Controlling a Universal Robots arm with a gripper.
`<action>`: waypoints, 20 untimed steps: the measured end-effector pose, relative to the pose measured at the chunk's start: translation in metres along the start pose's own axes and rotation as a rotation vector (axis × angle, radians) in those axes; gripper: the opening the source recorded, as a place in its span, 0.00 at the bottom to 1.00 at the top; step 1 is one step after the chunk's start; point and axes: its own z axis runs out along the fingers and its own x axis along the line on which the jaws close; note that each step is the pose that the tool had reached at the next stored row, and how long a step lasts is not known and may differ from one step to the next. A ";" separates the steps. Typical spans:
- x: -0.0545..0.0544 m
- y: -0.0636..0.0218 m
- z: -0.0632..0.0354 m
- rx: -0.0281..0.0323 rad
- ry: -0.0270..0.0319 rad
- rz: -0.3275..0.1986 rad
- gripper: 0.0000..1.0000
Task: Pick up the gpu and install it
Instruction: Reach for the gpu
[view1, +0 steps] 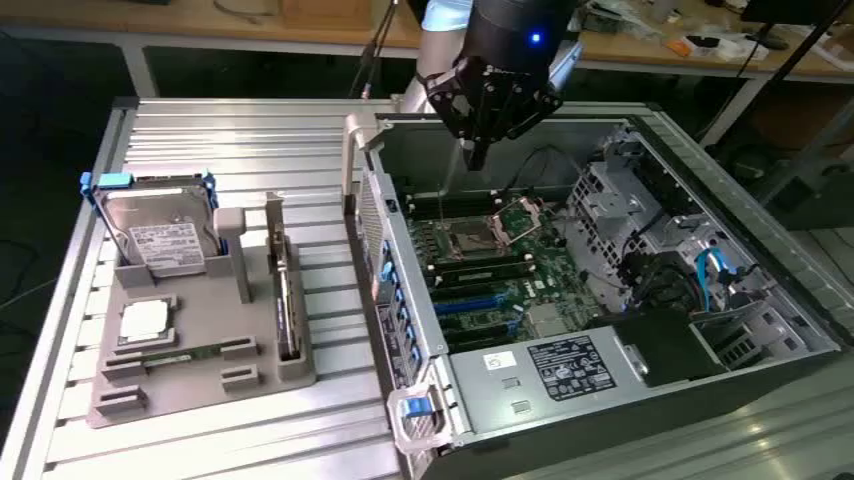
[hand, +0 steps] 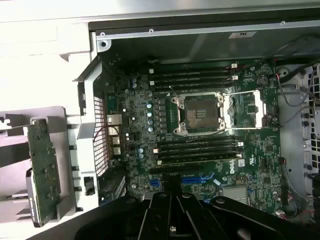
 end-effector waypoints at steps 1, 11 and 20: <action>0.003 -0.0002 0.0000 -0.0002 -0.0002 0.000 0.11; 0.036 -0.0027 -0.0010 -0.0001 0.0000 0.000 0.11; 0.065 -0.0049 -0.0018 0.0000 0.0000 0.000 0.11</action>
